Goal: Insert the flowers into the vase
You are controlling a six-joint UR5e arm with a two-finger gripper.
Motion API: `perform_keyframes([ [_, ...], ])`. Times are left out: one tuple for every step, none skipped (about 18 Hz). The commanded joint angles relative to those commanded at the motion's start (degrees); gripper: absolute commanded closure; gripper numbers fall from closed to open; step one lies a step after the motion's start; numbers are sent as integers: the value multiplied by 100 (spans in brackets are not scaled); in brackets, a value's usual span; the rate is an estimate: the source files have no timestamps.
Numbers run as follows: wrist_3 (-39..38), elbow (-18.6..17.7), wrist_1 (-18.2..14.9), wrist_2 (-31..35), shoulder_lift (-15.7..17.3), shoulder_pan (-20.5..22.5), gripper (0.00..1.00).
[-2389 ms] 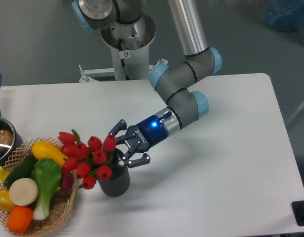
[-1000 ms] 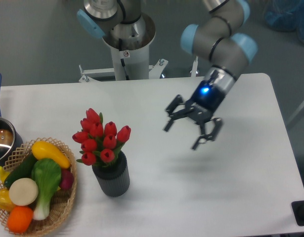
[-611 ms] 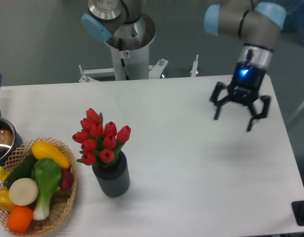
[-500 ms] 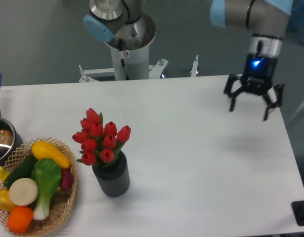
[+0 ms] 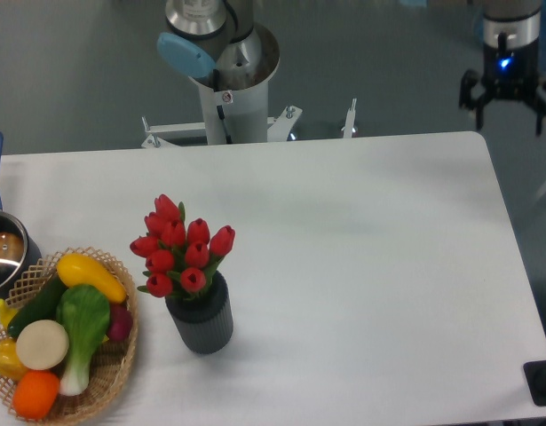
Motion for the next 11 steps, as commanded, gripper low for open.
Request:
perform_keyframes([
  [9,97,-272,27,105,114,0],
  [78,220,-588,36,211,290,0],
  [253,360,-930,36,264,448,0],
  [507,466,-1238,36,325,554,0],
  [806,484,-1441,36,430,703,0],
  [1104,467,-1565,27,510,905,0],
  [1351,467,-1680,27,615,1089,0],
  [1562,484,-1837,27,703,1248,0],
  [1747,493,-2013,18,765,1432,0],
  [1923,485,-2163,27,826,1643,0],
  [2064,458,-2277,27,870,1819,0],
])
